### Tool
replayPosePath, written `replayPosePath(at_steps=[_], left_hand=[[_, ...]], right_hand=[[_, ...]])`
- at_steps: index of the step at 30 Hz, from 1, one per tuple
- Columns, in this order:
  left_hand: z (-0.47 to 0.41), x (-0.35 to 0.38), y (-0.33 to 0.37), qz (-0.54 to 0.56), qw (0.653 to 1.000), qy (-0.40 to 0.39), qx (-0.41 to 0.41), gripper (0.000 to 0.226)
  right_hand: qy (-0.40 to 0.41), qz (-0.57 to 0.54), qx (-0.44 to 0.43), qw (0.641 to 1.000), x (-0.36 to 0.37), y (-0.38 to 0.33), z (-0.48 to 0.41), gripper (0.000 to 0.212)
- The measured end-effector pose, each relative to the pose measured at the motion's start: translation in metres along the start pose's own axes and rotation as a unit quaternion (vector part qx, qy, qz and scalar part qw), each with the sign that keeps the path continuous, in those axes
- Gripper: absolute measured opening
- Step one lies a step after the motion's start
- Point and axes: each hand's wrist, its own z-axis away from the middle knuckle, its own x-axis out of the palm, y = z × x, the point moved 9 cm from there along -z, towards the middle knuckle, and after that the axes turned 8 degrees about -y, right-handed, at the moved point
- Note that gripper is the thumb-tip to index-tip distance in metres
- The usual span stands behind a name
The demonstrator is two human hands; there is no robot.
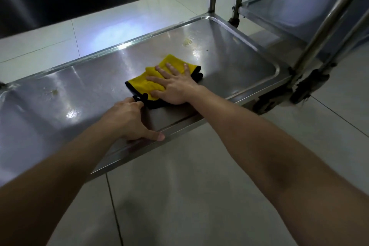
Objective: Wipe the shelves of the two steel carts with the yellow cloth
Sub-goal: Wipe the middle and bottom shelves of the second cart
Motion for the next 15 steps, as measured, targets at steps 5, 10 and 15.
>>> replayPosePath(at_steps=[5,10,15], left_hand=[[0.0,-0.002,-0.001,0.012,1.0,0.0,-0.002,0.153],[-0.002,0.0,-0.002,0.025,1.0,-0.005,-0.006,0.153],[-0.002,0.002,0.0,0.036,0.999,-0.015,-0.007,0.166]], right_hand=[[0.011,-0.01,0.083,0.996,-0.022,0.081,0.013,0.074],[0.024,-0.057,0.236,0.97,-0.027,0.212,0.069,0.08],[0.041,-0.075,0.269,0.959,-0.011,0.24,0.124,0.076]])
